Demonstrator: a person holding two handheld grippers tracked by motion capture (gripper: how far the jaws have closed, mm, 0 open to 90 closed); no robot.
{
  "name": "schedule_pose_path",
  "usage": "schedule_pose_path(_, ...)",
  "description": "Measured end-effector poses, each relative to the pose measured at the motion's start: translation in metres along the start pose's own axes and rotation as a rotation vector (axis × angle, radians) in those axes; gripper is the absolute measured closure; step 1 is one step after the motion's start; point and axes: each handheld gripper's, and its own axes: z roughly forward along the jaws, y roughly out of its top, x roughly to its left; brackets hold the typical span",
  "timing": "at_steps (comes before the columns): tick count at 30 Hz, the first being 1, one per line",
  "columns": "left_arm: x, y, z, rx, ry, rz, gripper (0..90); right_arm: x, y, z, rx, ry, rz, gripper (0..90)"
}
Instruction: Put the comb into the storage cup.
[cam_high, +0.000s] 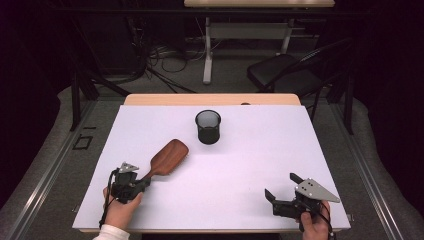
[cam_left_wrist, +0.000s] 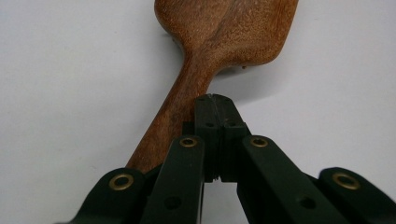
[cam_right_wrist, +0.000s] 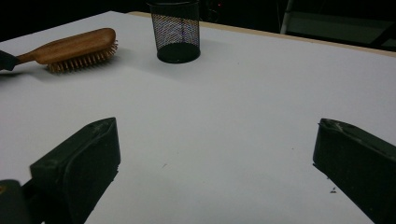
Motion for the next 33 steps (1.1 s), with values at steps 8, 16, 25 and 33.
schedule_pose_path(8,-0.005,0.000,-0.002,-0.004,-0.012,0.015,88.8,0.000,0.000,0.001,-0.007,0.003,-0.002,0.5)
schedule_pose_path(16,-0.007,0.000,-0.003,-0.011,-0.018,0.016,87.2,0.000,0.000,0.001,-0.005,0.004,-0.001,0.6)
schedule_pose_path(25,-0.009,0.000,-0.005,-0.018,-0.029,0.019,83.6,0.000,0.000,0.001,-0.005,0.004,-0.002,0.6)
schedule_pose_path(33,-0.011,0.000,-0.007,-0.035,-0.046,0.024,76.2,0.000,0.000,0.001,-0.003,0.004,-0.002,0.5)
